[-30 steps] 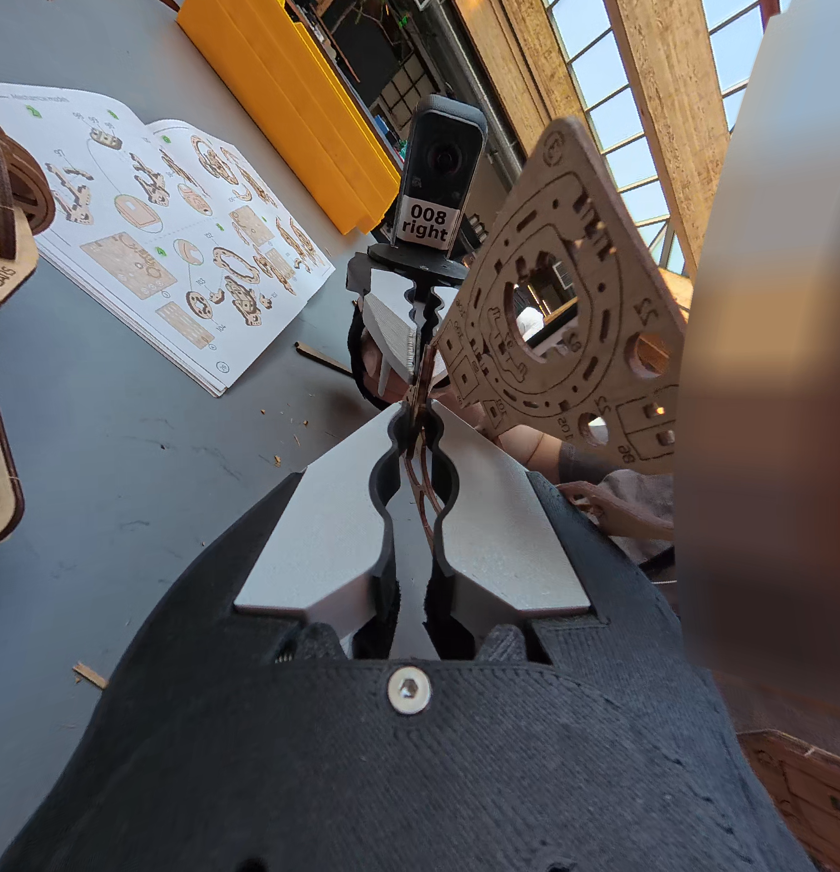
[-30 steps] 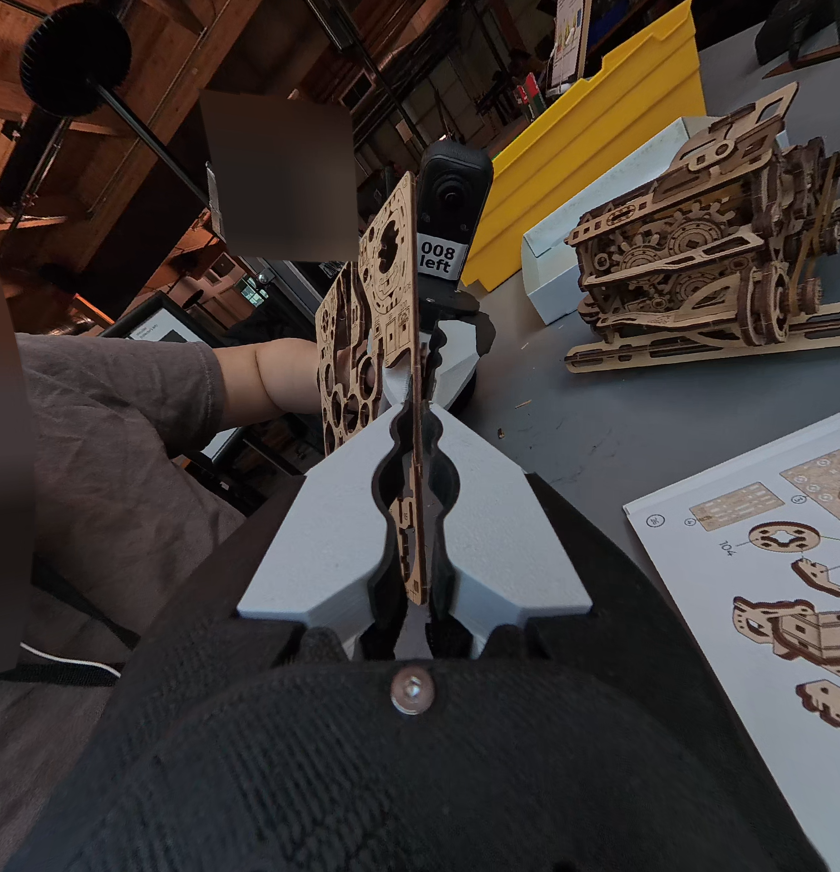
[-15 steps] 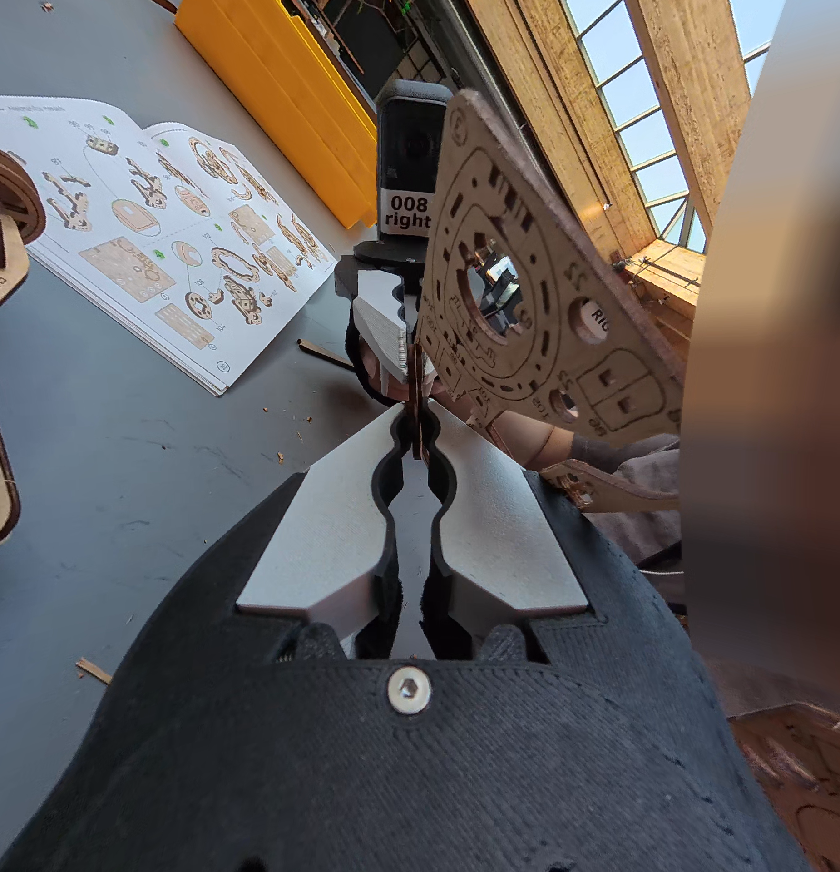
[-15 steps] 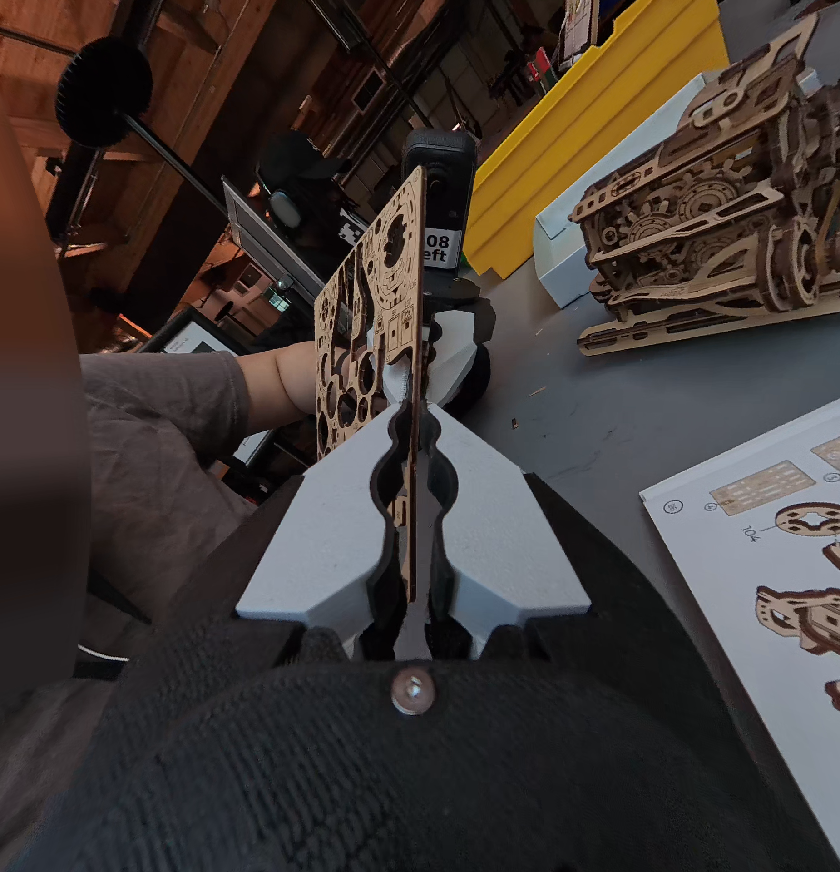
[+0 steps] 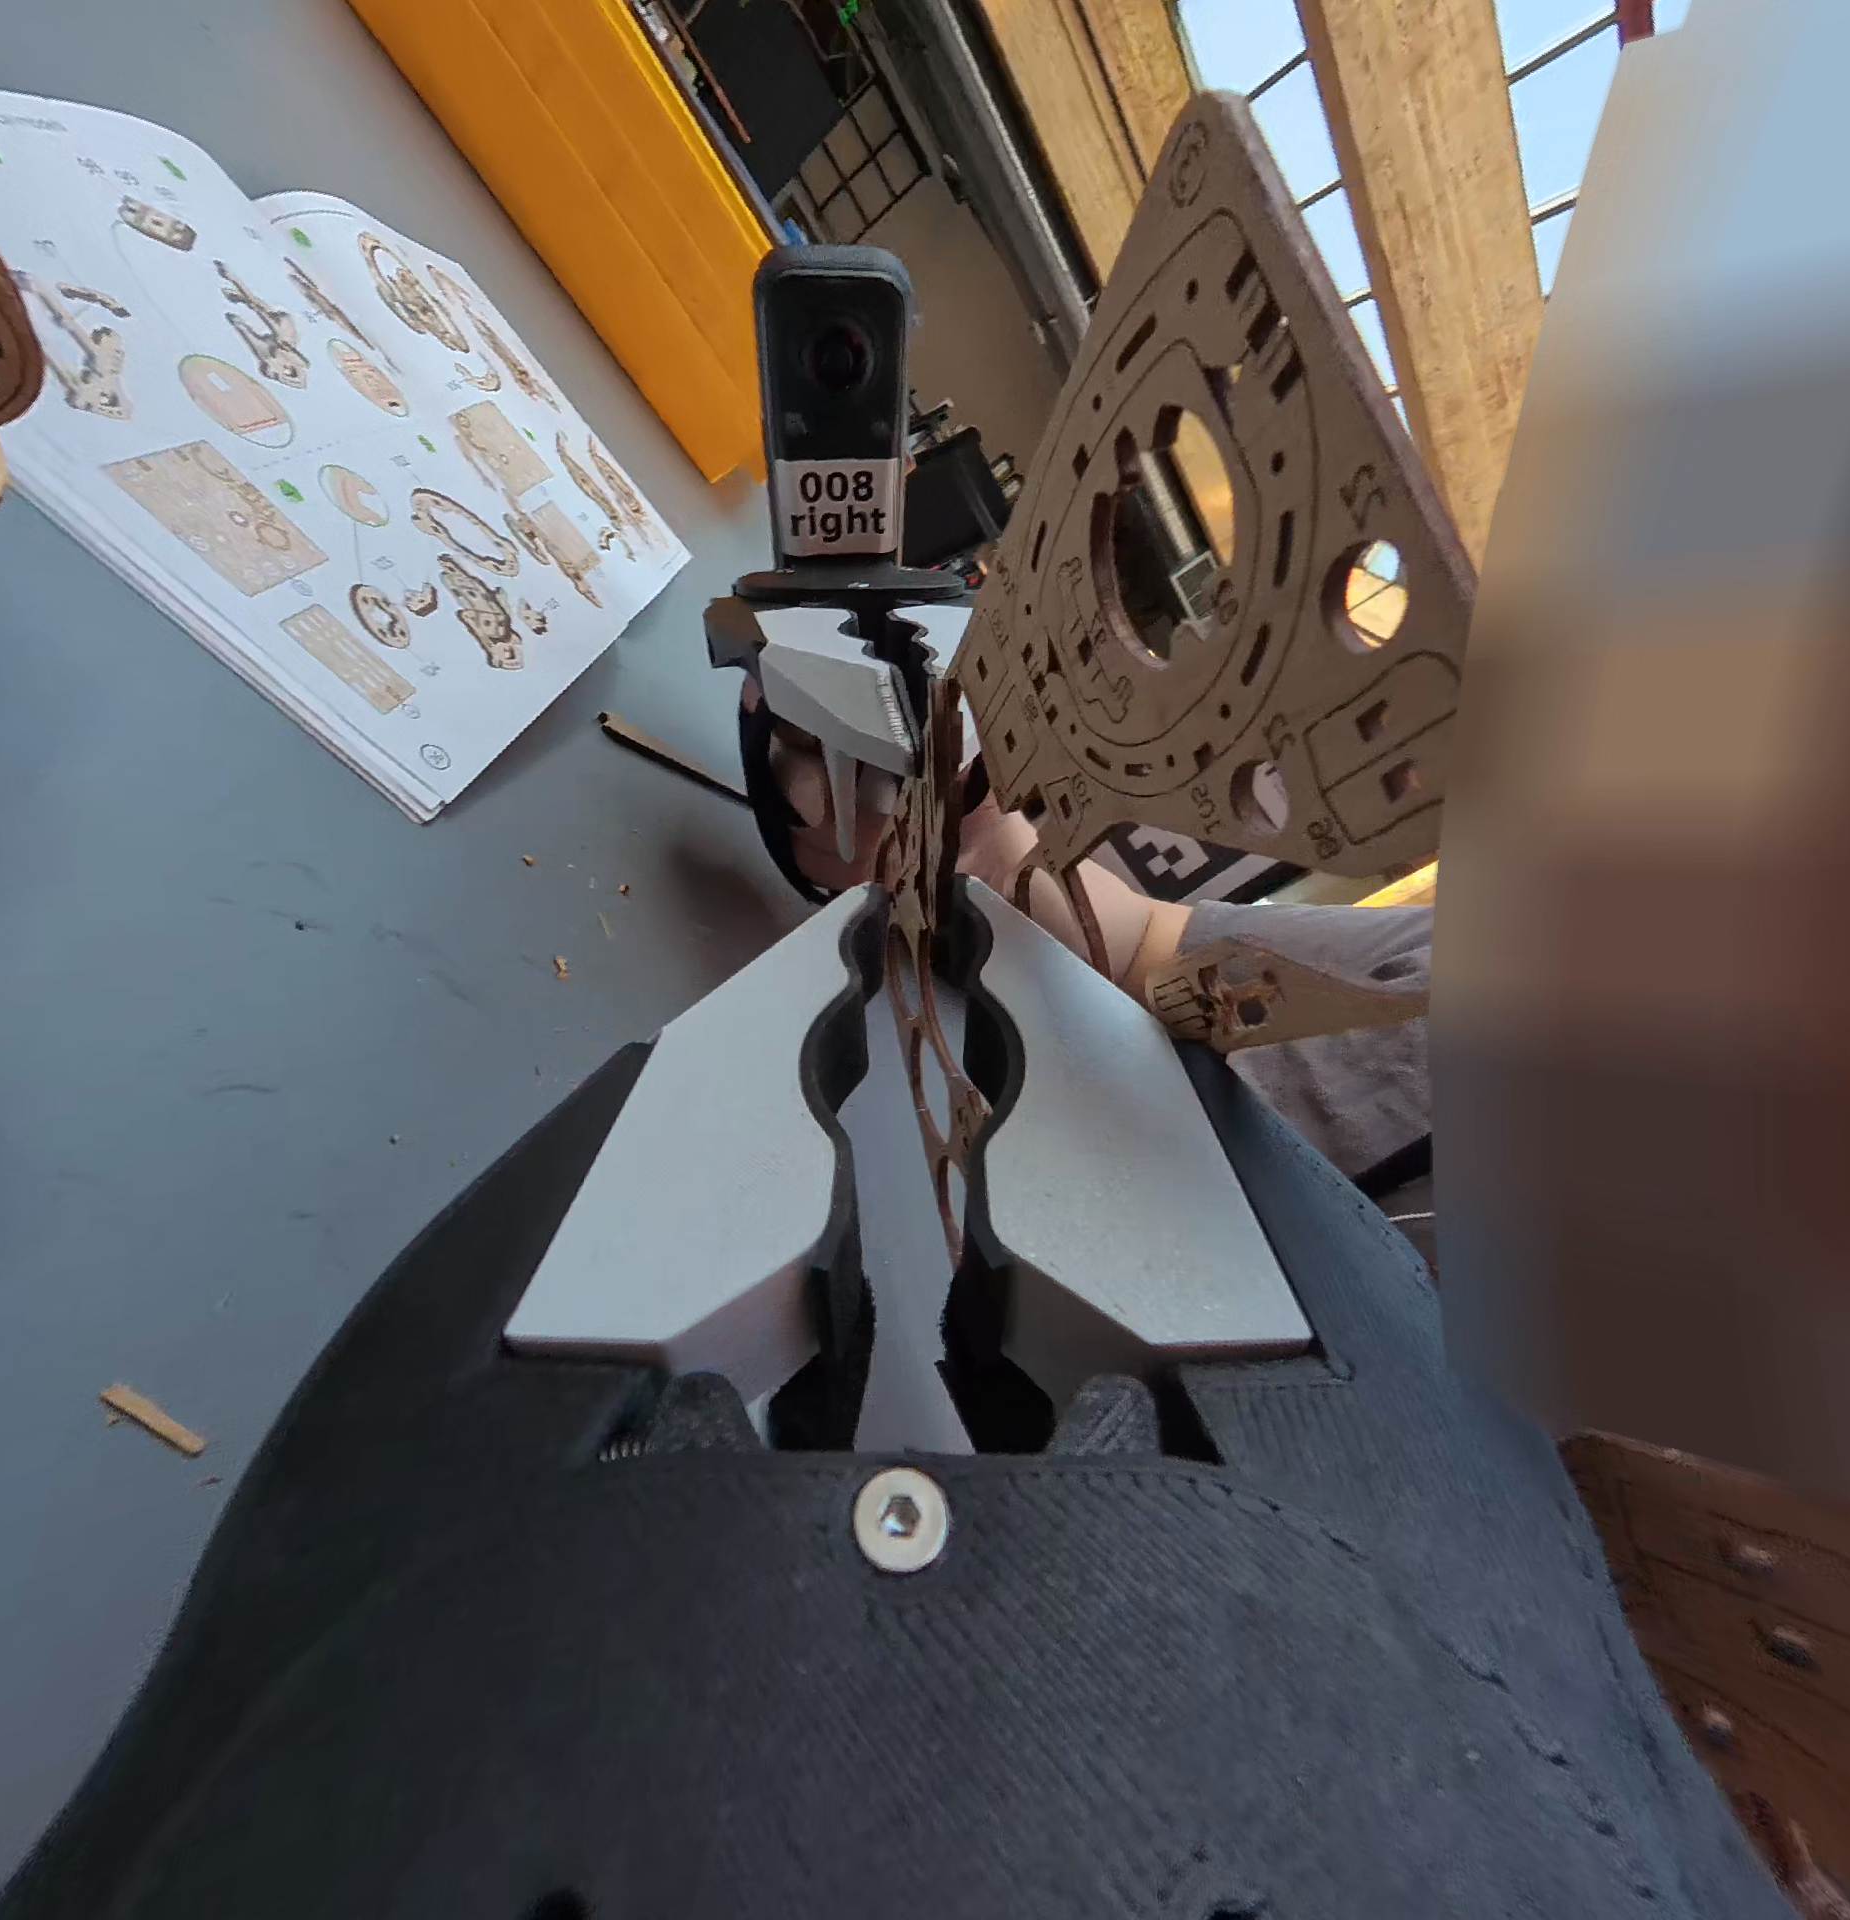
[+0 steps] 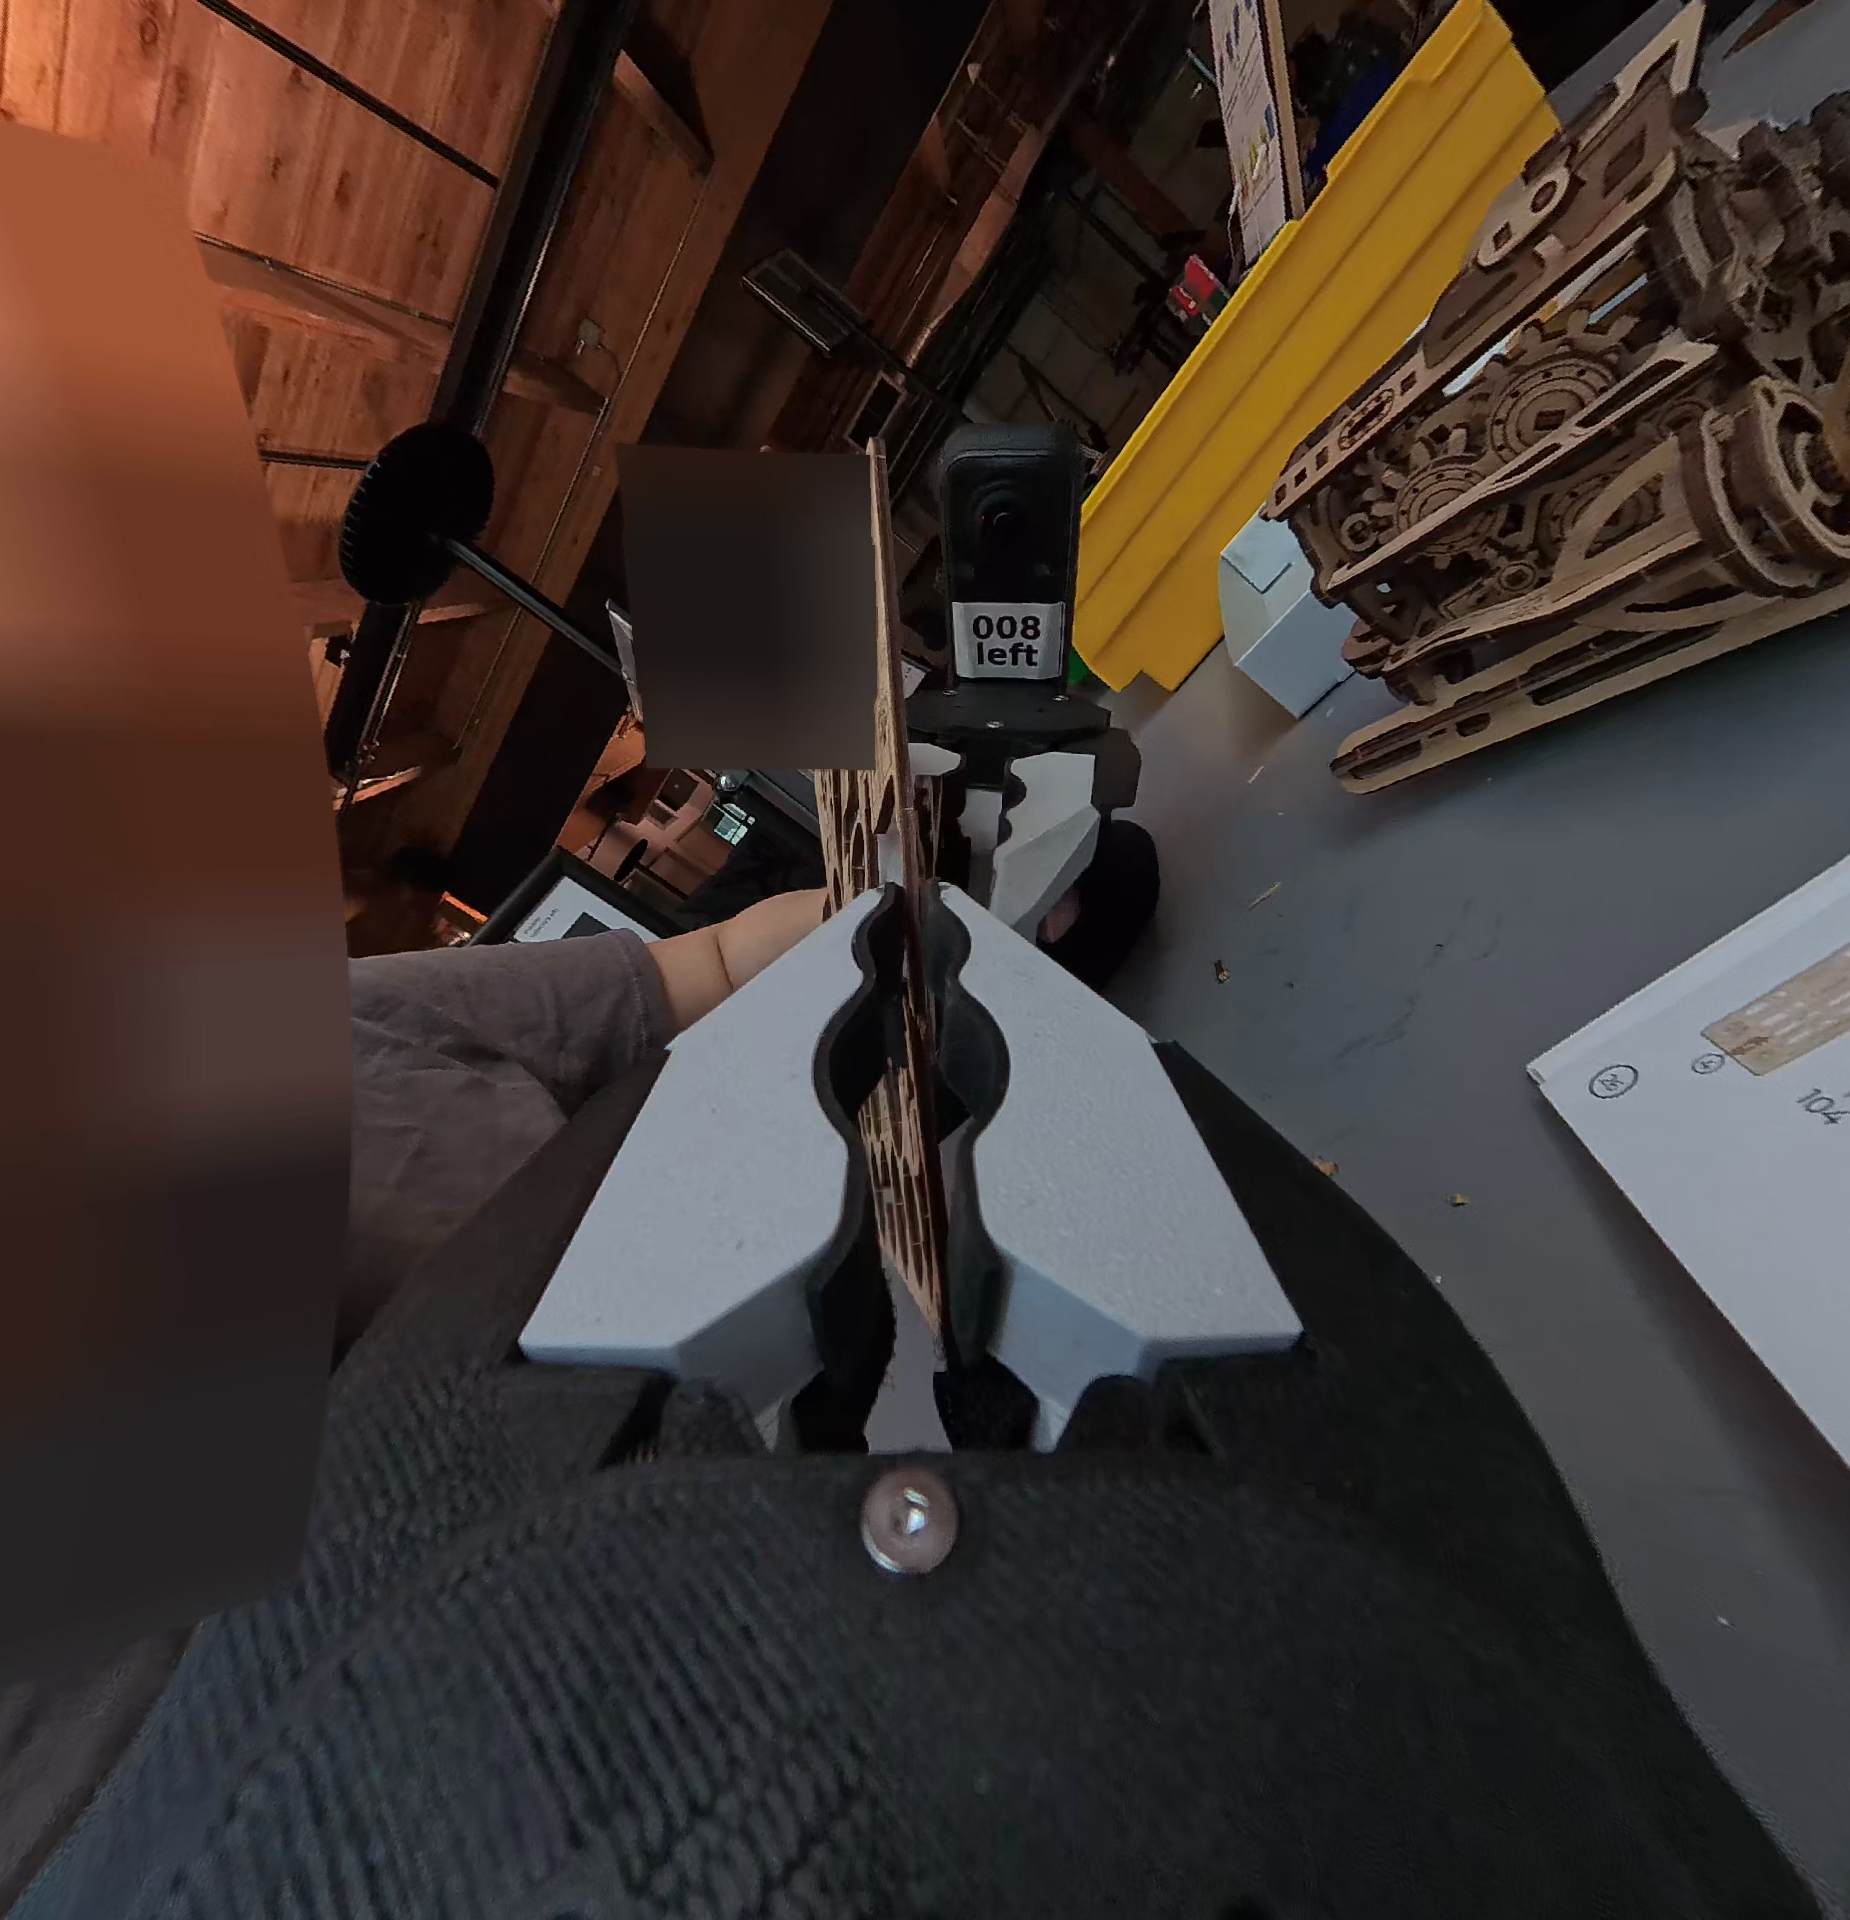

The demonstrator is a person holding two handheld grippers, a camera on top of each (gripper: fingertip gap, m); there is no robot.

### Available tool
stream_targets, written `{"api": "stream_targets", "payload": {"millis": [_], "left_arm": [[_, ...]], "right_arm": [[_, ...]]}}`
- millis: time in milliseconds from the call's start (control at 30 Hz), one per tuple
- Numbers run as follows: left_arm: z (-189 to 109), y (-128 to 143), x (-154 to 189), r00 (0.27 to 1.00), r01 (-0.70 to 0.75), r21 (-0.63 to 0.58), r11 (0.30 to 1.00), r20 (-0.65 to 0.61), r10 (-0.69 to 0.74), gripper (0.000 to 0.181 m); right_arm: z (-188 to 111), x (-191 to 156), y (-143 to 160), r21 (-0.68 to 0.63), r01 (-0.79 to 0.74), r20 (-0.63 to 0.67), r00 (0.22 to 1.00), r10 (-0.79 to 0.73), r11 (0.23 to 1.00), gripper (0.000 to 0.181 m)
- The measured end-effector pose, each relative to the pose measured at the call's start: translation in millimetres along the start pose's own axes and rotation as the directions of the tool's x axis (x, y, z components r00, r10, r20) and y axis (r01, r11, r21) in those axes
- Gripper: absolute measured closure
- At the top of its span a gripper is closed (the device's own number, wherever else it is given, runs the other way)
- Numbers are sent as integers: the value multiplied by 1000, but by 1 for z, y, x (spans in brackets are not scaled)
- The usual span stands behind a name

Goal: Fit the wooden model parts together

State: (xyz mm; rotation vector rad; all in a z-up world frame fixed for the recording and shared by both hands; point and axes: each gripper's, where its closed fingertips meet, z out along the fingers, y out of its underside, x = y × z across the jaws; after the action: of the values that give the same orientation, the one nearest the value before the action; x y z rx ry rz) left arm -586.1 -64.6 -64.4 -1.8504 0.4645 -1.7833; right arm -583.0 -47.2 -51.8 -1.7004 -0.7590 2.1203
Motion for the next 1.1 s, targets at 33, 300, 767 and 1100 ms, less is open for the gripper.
{"api": "stream_targets", "payload": {"millis": [33,300,767,1100], "left_arm": [[0,-1,4,999,3,10,1000,-33,-2,177],[-1,3,1,1000,-12,-33,999,10,13,181],[-21,1,-21,978,130,-105,986,176,-110,166],[-150,-36,-29,825,-78,315,946,554,-116,155]], "right_arm": [[1,-2,0,20,-15,9,1000,15,1000,181],[-1,2,6,-26,13,-47,999,-14,1000,180],[-5,18,31,-186,-126,-132,986,103,974,181],[-19,30,33,-51,-179,-258,953,160,983,181]]}}
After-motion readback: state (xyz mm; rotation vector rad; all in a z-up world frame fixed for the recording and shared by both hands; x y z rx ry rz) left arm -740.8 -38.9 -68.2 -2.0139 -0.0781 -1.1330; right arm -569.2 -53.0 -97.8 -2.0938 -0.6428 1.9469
